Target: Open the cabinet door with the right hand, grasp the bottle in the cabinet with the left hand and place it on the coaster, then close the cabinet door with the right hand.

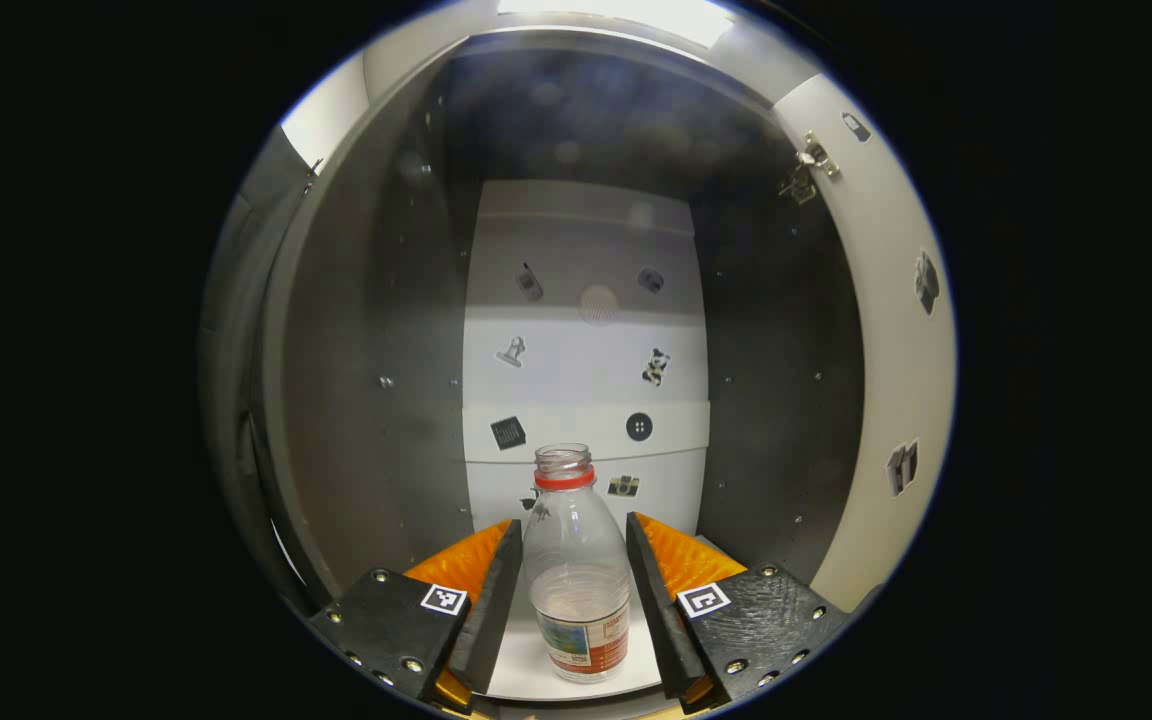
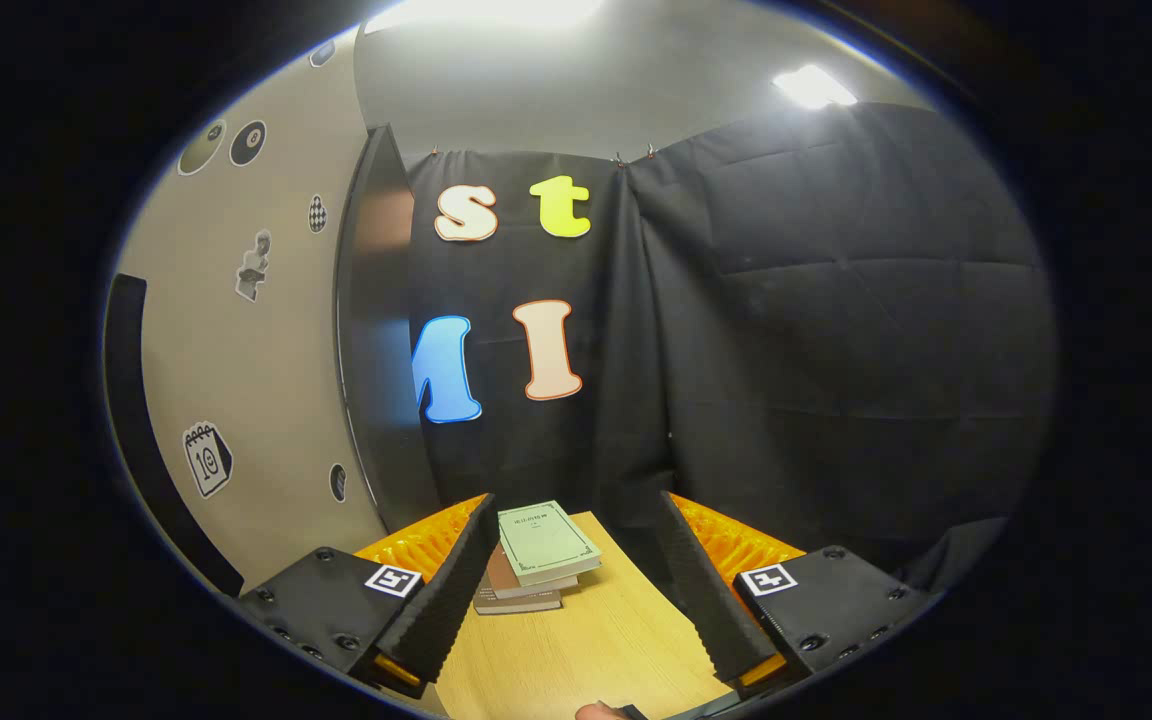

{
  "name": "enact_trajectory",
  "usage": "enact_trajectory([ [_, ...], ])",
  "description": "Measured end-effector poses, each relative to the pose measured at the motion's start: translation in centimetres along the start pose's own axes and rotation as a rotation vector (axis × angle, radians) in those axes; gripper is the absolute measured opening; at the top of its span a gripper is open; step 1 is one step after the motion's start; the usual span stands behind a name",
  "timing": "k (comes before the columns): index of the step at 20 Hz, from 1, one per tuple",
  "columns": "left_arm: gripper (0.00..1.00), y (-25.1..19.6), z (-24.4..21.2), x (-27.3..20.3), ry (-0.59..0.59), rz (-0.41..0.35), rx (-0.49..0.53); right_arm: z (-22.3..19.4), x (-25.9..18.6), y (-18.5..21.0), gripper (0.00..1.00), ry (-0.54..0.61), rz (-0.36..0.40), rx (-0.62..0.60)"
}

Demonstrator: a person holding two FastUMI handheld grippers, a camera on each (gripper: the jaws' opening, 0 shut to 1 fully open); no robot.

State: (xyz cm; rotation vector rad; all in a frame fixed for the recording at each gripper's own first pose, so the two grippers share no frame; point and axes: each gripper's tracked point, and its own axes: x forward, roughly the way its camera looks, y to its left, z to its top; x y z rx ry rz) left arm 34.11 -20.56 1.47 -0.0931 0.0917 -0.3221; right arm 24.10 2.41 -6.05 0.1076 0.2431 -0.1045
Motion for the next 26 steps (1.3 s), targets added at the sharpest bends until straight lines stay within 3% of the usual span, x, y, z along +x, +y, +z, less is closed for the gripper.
enact_trajectory([
  [10, 0.59, 2.2, -0.1, -9.4, -0.019, 0.09, -0.008, 0.0, 0.9, 1.5, 1.0, 0.005, 0.135, -0.015],
  [12, 0.59, 2.9, -1.0, -11.5, -0.011, 0.124, -0.007, -0.2, 1.0, 2.0, 0.96, 0.01, 0.169, -0.019],
  [18, 0.59, 4.5, -4.0, -17.1, 0.023, 0.198, -0.026, -0.6, 1.2, 3.1, 1.0, 0.014, 0.248, -0.034],
  [26, 0.59, 5.6, -9.9, -23.8, 0.049, 0.26, -0.031, -1.6, 0.9, 4.1, 1.0, 0.024, 0.299, -0.059],
])
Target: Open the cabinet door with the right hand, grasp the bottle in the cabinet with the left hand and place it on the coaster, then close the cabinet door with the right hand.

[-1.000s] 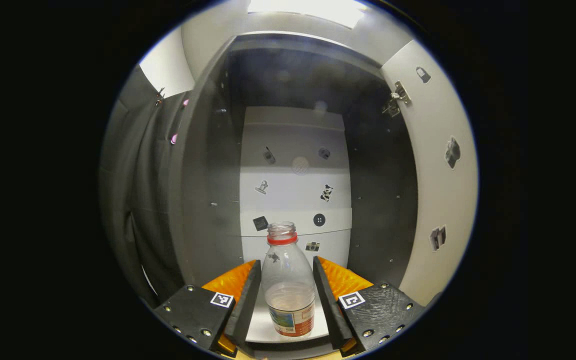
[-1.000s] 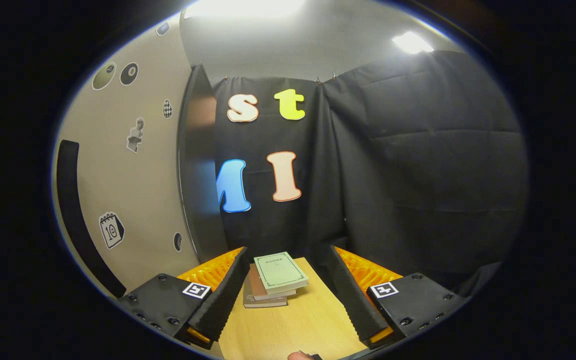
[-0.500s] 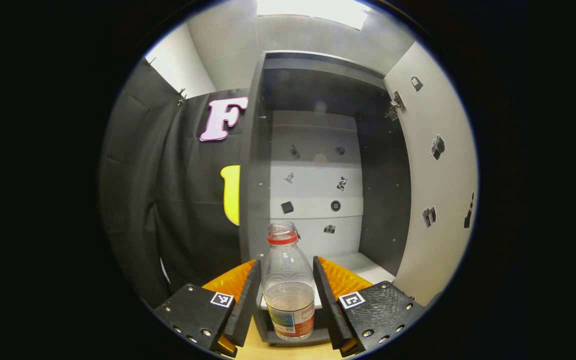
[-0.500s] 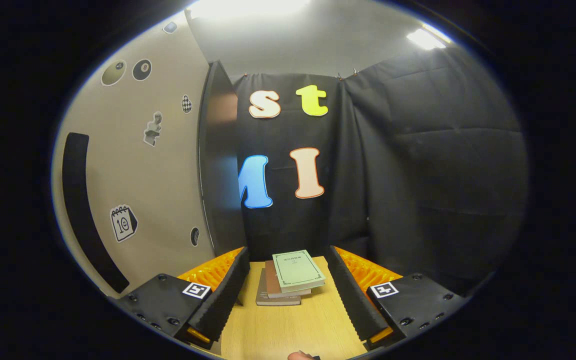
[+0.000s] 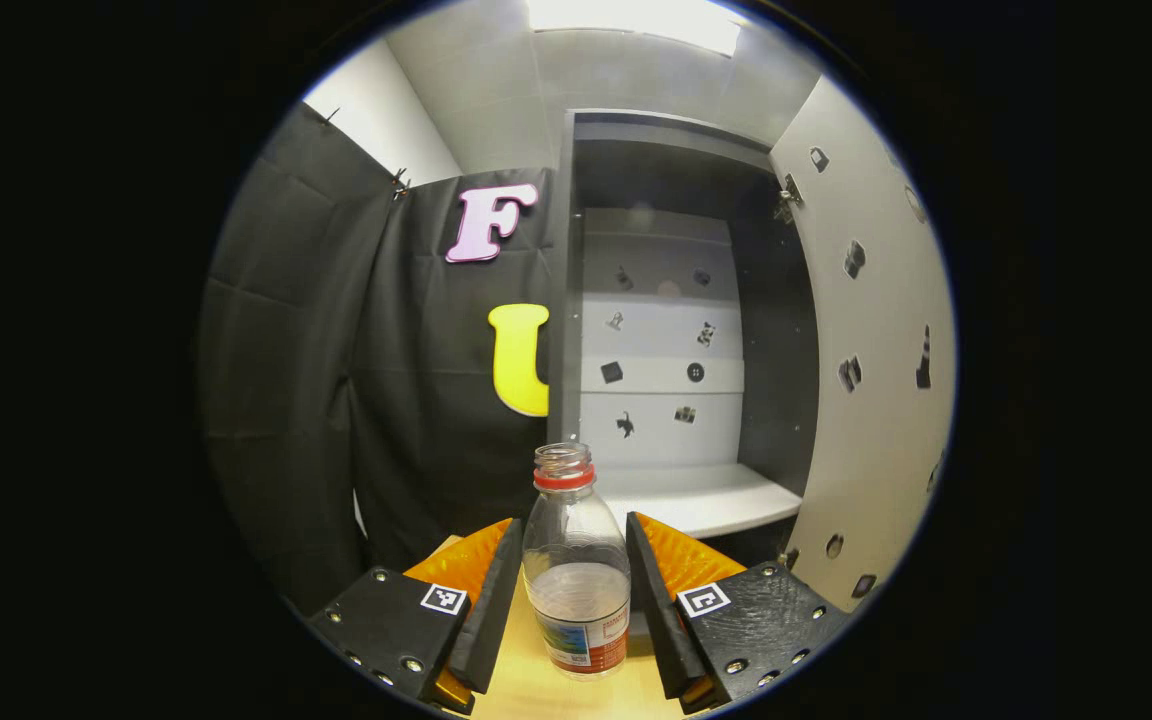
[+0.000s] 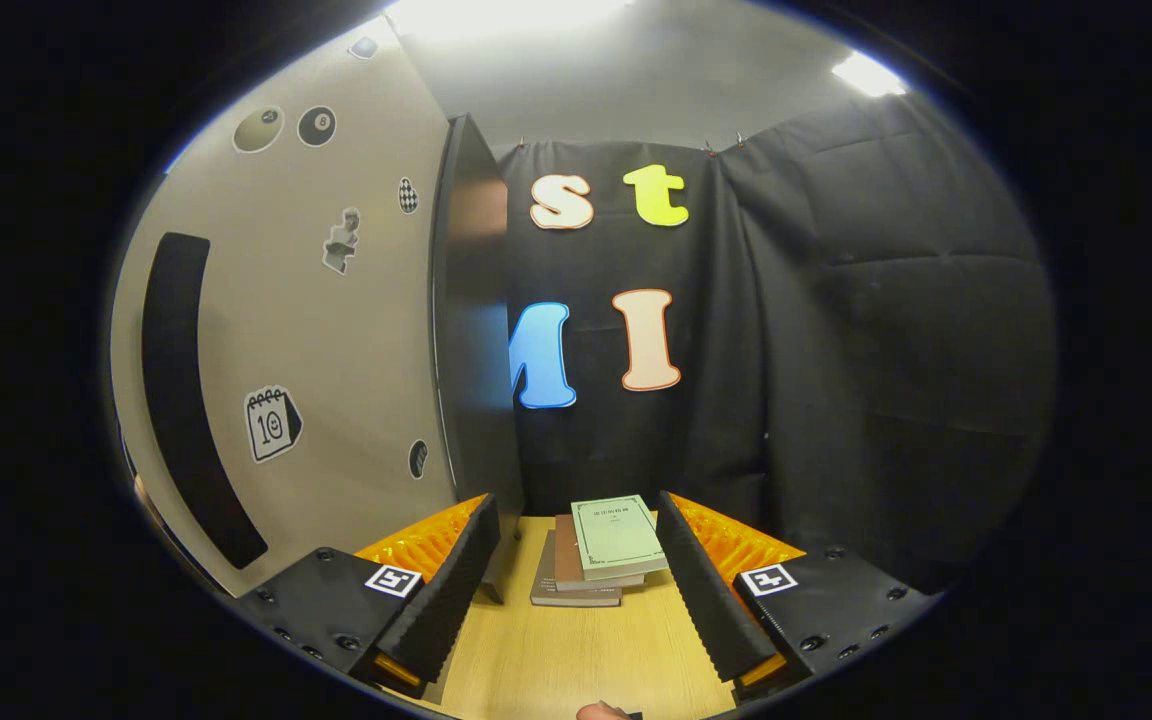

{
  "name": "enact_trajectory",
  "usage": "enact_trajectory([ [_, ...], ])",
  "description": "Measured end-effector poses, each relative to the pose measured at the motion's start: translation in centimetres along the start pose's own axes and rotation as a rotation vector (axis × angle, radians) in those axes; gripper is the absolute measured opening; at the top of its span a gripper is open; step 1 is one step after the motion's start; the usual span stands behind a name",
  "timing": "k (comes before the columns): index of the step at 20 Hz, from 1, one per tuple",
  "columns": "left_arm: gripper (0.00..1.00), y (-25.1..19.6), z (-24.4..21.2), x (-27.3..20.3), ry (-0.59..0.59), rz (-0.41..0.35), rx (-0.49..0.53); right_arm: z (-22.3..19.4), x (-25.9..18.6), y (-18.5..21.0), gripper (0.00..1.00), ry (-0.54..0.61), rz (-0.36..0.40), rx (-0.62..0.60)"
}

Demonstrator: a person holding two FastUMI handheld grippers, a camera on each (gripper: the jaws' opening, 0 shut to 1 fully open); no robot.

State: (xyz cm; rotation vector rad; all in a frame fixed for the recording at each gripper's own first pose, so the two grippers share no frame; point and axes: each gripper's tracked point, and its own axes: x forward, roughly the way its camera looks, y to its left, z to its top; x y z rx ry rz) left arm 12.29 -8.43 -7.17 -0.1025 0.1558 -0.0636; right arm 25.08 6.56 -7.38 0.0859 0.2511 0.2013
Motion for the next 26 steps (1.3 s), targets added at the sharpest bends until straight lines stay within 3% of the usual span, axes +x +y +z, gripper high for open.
enact_trajectory([
  [16, 0.59, 3.1, -14.6, -6.6, 0.06, 0.062, -0.037, -1.5, -1.8, -0.4, 1.0, 0.002, -0.051, 0.021],
  [26, 0.59, 3.6, -21.4, -7.2, 0.101, 0.113, -0.015, -2.2, -2.5, -0.9, 1.0, 0.016, -0.06, 0.004],
])
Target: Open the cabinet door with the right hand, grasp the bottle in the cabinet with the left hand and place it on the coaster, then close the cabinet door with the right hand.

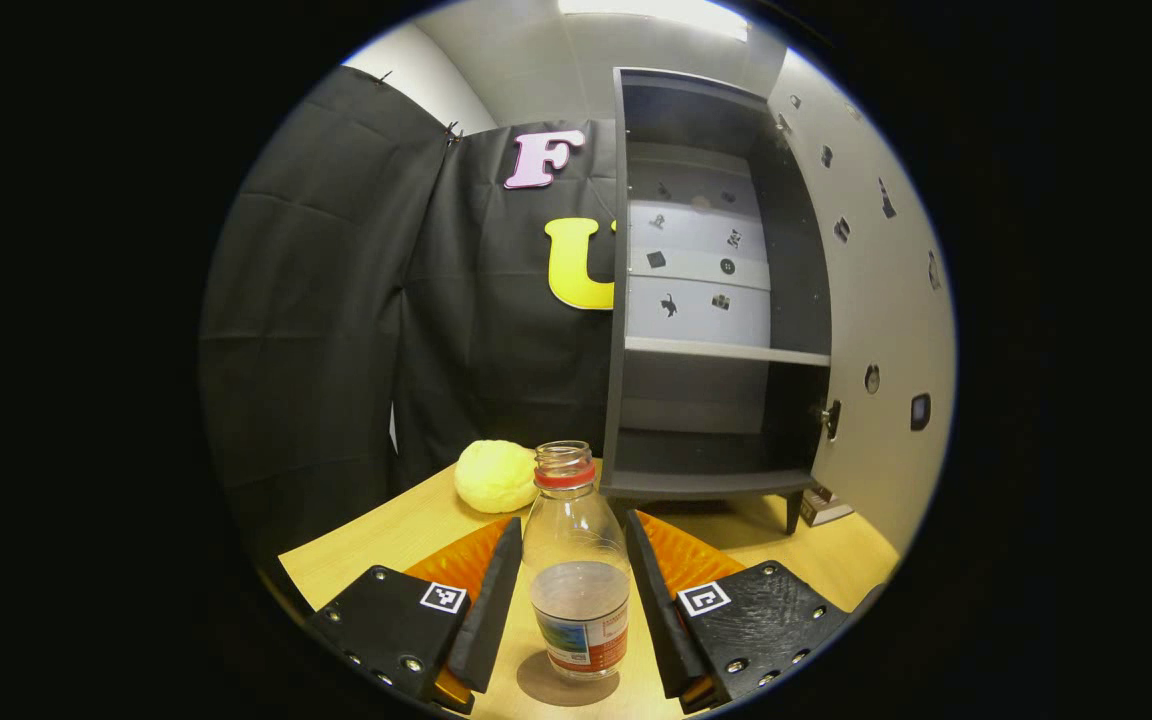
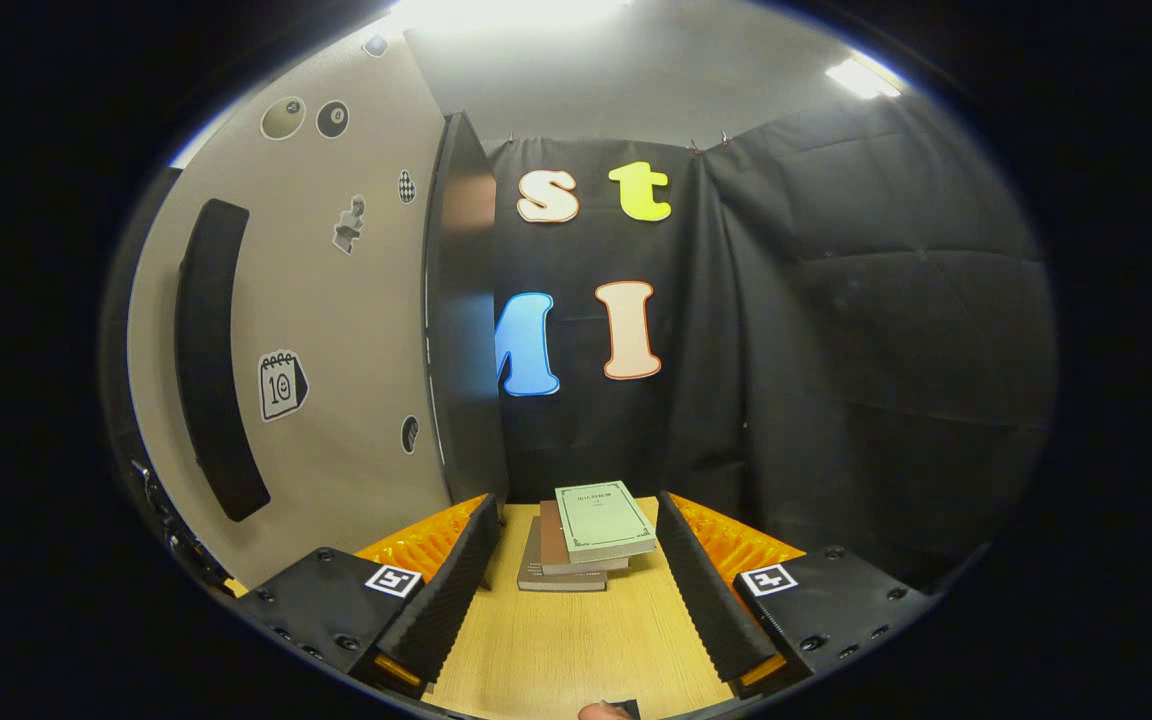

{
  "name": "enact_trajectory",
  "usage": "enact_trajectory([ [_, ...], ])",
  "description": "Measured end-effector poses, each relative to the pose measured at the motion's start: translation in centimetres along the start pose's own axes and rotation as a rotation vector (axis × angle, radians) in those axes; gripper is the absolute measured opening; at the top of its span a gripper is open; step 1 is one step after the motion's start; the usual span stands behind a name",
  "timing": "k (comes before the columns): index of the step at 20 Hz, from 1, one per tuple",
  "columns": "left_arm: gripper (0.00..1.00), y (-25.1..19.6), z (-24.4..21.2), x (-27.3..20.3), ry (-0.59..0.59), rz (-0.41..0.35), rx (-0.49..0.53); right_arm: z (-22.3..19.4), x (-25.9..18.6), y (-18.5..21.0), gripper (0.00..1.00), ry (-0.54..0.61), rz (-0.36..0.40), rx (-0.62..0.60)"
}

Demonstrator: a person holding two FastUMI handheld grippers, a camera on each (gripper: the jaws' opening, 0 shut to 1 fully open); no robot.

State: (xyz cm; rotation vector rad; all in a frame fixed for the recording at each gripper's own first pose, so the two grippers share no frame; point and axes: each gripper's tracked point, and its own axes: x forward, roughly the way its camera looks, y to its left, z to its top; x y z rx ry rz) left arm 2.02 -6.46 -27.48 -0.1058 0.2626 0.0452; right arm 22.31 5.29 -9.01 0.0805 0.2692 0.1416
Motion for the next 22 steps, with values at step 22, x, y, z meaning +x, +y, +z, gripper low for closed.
enact_trajectory([
  [22, 0.7, -0.8, 4.0, -3.7, -0.023, 0.117, 0.026, 1.5, 2.1, 0.0, 1.0, -0.03, 0.072, 0.086],
])
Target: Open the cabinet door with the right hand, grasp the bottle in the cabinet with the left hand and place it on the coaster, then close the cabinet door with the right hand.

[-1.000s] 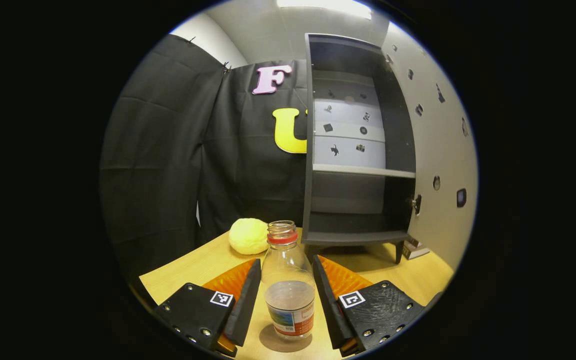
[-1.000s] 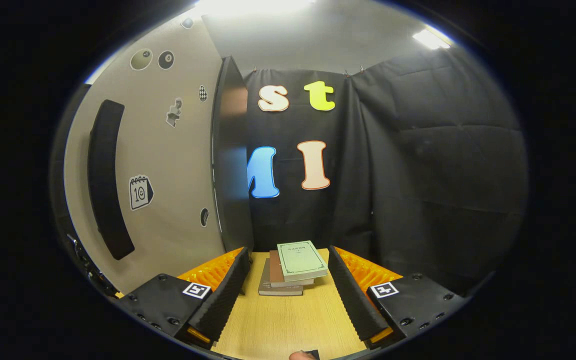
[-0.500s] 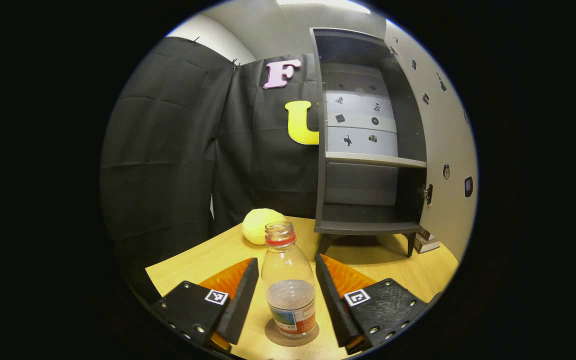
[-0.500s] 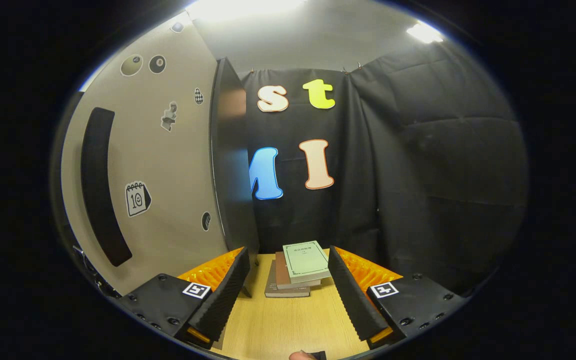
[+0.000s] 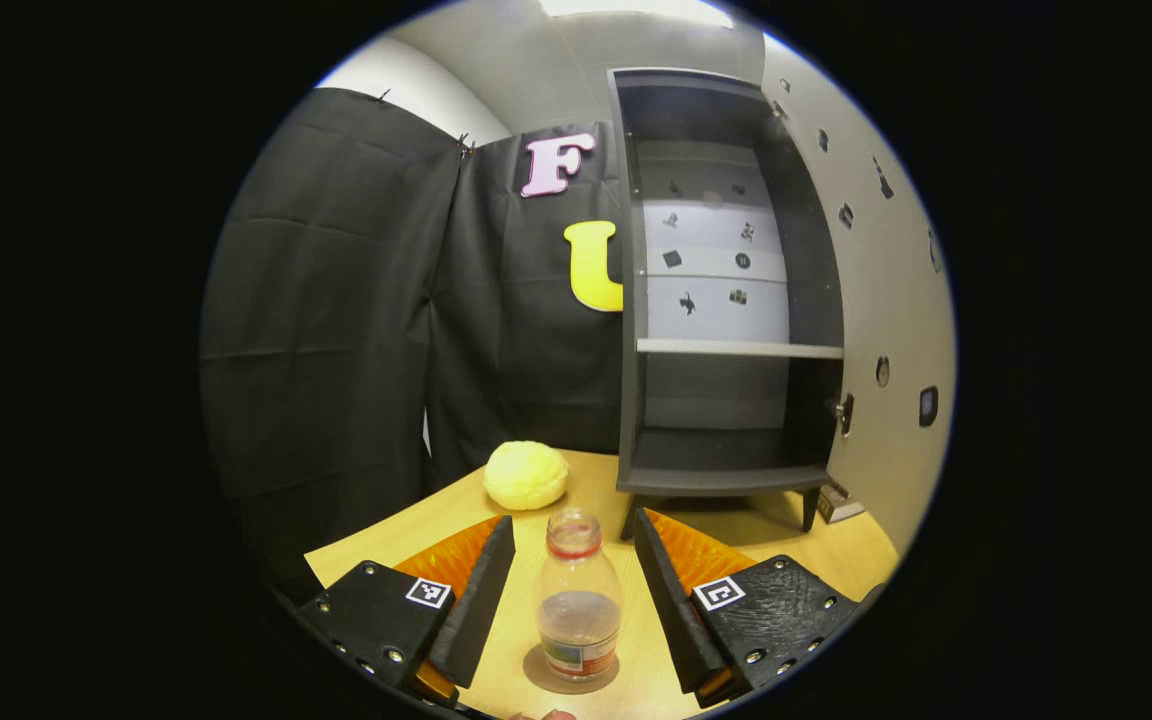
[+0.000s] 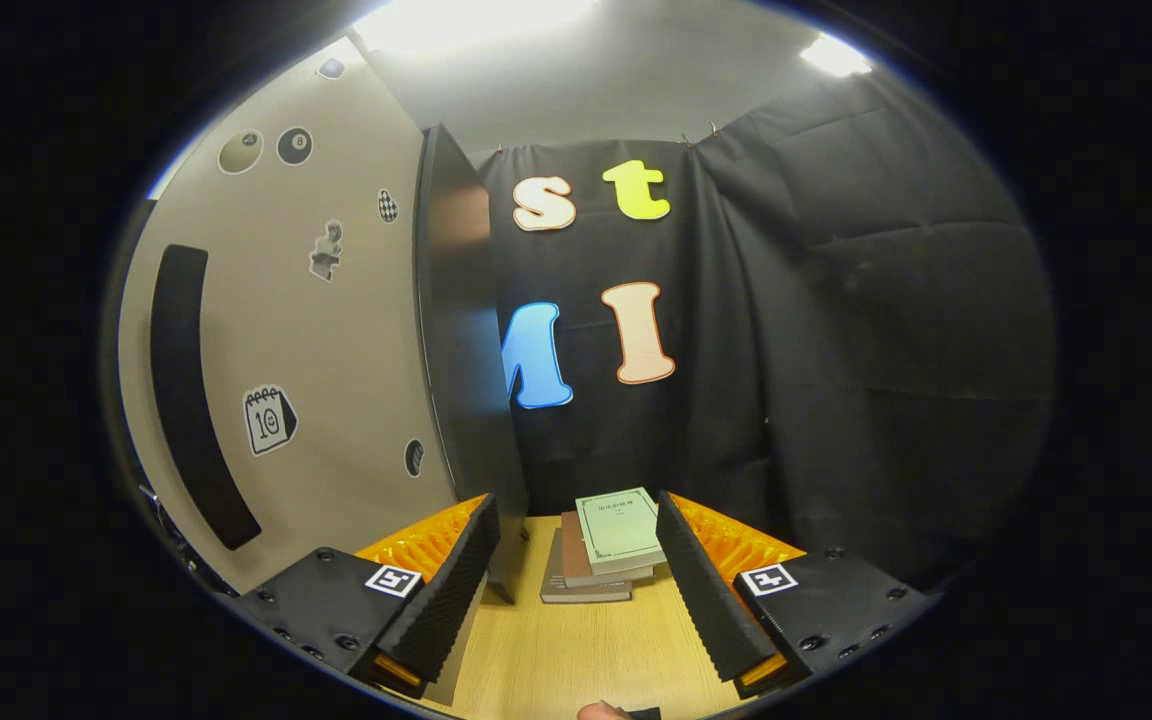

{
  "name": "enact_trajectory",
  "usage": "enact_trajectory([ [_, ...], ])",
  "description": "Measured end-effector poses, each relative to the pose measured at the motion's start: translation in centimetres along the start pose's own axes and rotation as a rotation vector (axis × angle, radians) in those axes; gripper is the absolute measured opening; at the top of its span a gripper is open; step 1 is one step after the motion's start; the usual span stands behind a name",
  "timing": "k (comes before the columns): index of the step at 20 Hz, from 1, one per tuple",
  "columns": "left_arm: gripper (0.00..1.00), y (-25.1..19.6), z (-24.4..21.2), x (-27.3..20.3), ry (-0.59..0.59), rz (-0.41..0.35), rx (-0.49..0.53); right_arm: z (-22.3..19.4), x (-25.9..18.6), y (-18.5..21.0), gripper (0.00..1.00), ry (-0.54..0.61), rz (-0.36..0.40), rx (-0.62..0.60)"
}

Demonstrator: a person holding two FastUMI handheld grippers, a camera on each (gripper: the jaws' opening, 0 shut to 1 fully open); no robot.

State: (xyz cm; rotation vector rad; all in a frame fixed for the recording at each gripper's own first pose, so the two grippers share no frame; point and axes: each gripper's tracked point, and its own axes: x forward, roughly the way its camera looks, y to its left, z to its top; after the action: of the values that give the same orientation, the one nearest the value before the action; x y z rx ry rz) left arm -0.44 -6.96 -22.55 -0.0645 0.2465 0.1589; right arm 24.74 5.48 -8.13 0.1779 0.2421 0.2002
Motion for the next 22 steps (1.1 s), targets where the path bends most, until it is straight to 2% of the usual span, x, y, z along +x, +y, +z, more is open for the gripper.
enact_trajectory([
  [7, 0.7, 0.8, 11.7, -2.8, -0.104, 0.023, -0.015, 3.5, 0.1, 1.8, 0.98, -0.057, 0.059, -0.002],
  [8, 0.7, 1.4, 13.0, -3.0, -0.103, 0.037, 0.0, 3.8, 0.1, 2.5, 0.94, -0.057, 0.073, 0.005],
  [9, 0.7, 1.9, 14.2, -2.9, -0.113, 0.044, 0.015, 4.1, 0.1, 3.0, 0.99, -0.058, 0.086, 0.008],
  [11, 0.7, 2.7, 16.4, -3.0, -0.127, 0.051, 0.04, 4.6, -0.1, 3.9, 0.99, -0.057, 0.088, 0.002],
  [14, 0.7, 2.7, 18.3, -2.4, -0.135, 0.01, 0.041, 4.7, -0.3, 5.3, 0.98, -0.028, 0.079, -0.006],
  [15, 0.7, 2.8, 18.8, -2.1, -0.137, -0.009, 0.041, 4.9, -0.5, 6.0, 0.94, -0.022, 0.083, -0.006],
  [17, 0.7, 3.3, 19.7, -1.6, -0.152, -0.031, 0.047, 4.9, -0.9, 7.5, 0.94, -0.011, 0.091, -0.024],
  [18, 0.7, 3.7, 20.1, -1.3, -0.161, -0.037, 0.049, 5.1, -0.8, 7.2, 0.99, -0.019, 0.056, -0.051],
  [19, 0.7, 3.9, 20.3, -0.9, -0.165, -0.049, 0.049, 5.2, -0.8, 7.0, 0.9, -0.025, 0.022, -0.075],
  [20, 0.7, 4.2, 20.3, -0.7, -0.164, -0.063, 0.047, 5.4, -1.1, 7.0, 0.95, -0.027, -0.001, -0.094],
  [22, 0.7, 4.9, 20.3, -0.5, -0.171, -0.076, 0.05, 5.3, -1.0, 7.5, 0.95, -0.019, -0.015, -0.107],
])
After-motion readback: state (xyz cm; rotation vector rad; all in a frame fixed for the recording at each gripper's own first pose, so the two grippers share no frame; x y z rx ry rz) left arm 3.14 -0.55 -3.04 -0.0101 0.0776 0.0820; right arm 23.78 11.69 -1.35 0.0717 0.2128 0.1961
